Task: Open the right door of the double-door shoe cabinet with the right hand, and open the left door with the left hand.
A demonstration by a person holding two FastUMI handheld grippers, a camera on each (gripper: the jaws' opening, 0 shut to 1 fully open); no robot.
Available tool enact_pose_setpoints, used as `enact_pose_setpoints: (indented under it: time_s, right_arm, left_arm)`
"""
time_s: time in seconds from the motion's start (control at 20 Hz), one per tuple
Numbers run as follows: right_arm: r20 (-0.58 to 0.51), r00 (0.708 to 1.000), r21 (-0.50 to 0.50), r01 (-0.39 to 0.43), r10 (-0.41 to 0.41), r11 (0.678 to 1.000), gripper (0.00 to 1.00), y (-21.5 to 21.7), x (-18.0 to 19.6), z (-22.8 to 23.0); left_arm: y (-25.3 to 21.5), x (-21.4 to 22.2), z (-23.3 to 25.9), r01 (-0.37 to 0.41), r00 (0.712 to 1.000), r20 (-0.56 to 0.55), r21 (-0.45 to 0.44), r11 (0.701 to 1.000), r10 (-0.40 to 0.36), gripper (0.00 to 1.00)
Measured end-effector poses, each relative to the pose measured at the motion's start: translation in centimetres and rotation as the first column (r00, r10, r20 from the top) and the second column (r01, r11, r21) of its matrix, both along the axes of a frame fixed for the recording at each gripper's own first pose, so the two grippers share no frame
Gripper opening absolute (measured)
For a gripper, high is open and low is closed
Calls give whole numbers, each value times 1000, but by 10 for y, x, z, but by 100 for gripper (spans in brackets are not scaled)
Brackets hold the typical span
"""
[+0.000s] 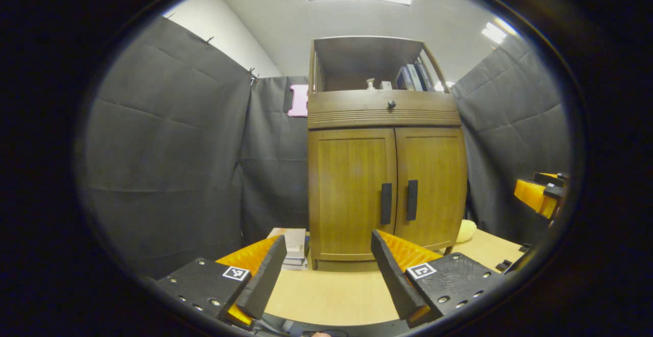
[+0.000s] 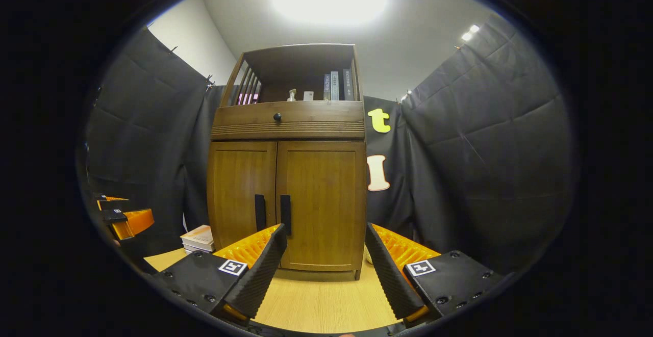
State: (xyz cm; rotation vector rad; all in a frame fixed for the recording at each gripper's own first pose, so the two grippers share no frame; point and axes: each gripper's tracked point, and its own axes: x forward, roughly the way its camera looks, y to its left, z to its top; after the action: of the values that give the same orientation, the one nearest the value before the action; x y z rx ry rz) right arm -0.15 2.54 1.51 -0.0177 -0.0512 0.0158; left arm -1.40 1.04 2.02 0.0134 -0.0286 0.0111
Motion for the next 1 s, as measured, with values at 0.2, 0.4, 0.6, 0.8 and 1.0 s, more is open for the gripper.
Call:
enact_pose_setpoints:
  time_s: [0.2, 0.4, 0.6, 0.8, 1.0]
  right_arm:
    - [-8, 1000, -23, -11, 10, 1000, 96, 13, 10, 1]
    - [-4, 999, -19, -43, 43, 999, 98, 30, 35, 7]
    - [1, 999, 14, -51, 51, 999, 96, 41, 72, 13]
    - [-7, 999, 31, -48, 48, 998, 97, 49, 116, 13]
    - [-13, 998, 39, -55, 55, 998, 97, 59, 155, 8]
  left_arm:
    - [4, -3, 3, -4, 1000, -1, -10, 1000, 4, 98]
    - [9, -5, 6, -19, 1000, 2, -4, 1000, 19, 98]
    - [26, 1, 12, -53, 999, 8, 7, 999, 53, 95]
    - [38, 11, 14, -80, 997, 11, 7, 997, 80, 95]
    - [47, 25, 14, -106, 994, 5, 0, 994, 106, 98]
